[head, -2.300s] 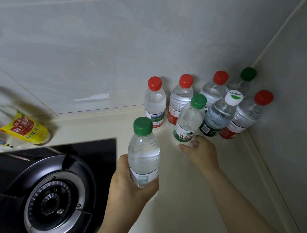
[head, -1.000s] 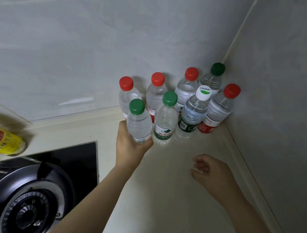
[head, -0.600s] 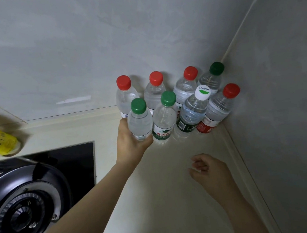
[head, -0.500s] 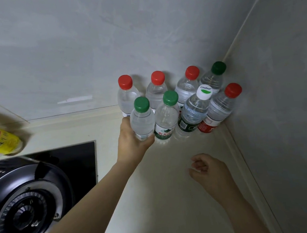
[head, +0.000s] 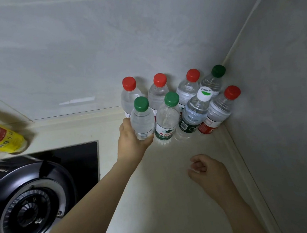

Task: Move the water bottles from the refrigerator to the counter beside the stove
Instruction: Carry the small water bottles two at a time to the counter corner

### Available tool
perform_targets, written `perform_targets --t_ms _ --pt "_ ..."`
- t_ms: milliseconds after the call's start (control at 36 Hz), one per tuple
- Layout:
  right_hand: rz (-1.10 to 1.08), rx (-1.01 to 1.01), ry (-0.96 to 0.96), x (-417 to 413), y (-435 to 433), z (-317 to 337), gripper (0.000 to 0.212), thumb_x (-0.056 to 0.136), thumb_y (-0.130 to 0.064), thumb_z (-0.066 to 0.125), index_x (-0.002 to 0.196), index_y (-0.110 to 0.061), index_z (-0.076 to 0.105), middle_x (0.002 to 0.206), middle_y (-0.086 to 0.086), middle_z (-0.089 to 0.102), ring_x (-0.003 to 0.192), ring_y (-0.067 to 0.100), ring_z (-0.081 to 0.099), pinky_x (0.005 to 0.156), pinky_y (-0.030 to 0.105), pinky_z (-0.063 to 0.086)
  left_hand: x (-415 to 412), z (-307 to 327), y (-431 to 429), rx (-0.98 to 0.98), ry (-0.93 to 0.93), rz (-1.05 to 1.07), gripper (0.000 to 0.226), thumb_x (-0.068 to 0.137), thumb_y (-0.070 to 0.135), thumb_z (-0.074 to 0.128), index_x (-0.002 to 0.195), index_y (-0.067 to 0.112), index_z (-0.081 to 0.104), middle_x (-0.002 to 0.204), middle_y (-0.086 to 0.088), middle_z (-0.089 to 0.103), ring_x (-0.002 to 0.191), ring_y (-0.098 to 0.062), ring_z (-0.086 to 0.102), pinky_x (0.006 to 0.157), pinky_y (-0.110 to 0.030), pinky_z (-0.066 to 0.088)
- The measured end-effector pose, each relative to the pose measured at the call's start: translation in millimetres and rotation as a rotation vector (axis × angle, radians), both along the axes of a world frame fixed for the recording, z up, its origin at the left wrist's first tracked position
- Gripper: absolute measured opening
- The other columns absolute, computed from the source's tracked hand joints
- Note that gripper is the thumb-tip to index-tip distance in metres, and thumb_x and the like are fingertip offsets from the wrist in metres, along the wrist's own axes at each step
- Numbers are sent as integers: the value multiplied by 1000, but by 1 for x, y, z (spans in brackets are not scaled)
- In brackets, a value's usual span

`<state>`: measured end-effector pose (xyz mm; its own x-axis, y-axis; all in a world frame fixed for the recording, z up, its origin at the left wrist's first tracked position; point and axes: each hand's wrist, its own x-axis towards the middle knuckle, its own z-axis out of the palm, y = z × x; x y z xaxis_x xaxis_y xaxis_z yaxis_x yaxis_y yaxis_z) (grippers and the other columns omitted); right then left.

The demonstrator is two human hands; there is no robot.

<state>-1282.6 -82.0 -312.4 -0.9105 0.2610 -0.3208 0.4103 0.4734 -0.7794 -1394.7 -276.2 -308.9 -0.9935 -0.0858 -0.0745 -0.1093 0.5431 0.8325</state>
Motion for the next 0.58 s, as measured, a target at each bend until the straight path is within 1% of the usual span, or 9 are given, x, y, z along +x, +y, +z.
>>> perform_targets --t_ms 111,194,250,361,417,444,500,556,583 --pt "12 16 16 1 -1 7 28 74 -7 77 86 -28 62 81 -2 67 73 -6 58 66 4 44 2 3 -3 -47 -61 -2 64 69 33 82 116 9 45 117 -8 51 95 -21 54 76 -31 45" --pt "23 27 35 1 -3 14 33 74 -8 77 83 -35 59 81 -4 67 76 -6 59 68 4 44 8 6 -11 -77 -103 -2 67 70 35 81 120 11 44 124 -5 49 95 -14 49 78 -27 40" --pt "41 43 40 0 -5 19 33 74 -10 77 83 -36 59 81 -7 66 77 -5 59 68 6 44 16 10 -19 -97 -106 -6 68 71 34 81 122 11 43 125 -4 49 99 -16 50 80 -26 40" --pt "81 80 57 0 -10 31 27 75 -11 76 89 -29 62 82 -7 66 77 -1 61 68 4 43 39 25 -33 -135 -66 -54 63 72 33 80 121 13 45 123 1 51 108 -15 51 83 -25 41" --pt "109 107 69 1 -15 40 25 75 -12 76 92 -25 63 83 -8 66 80 0 61 67 4 43 51 34 -42 -172 -34 -103 60 75 31 78 123 13 47 123 2 51 111 -15 52 84 -22 39" --pt "125 126 72 1 -17 45 25 75 -11 76 94 -22 64 84 -7 67 81 3 62 69 6 43 57 39 -46 -193 -19 -129 58 76 31 77 124 14 48 123 2 51 111 -14 52 84 -21 39" --pt "151 156 69 2 -23 55 27 74 -11 76 99 -18 66 89 -2 68 85 9 64 76 17 46 69 50 -56 -226 18 -187 55 78 30 74 125 14 50 120 3 52 110 -14 52 85 -20 38" --pt "185 169 61 3 -28 67 31 75 -11 74 104 -18 66 96 1 69 92 11 65 85 25 49 79 62 -65 -258 60 -246 53 80 29 72 126 14 51 121 3 53 110 -13 52 85 -18 37" --pt "211 183 58 4 -32 74 33 76 -12 74 107 -18 65 98 1 69 94 11 65 88 27 49 85 69 -71 -275 84 -273 52 81 28 71 127 14 51 122 3 53 111 -13 53 85 -17 36"
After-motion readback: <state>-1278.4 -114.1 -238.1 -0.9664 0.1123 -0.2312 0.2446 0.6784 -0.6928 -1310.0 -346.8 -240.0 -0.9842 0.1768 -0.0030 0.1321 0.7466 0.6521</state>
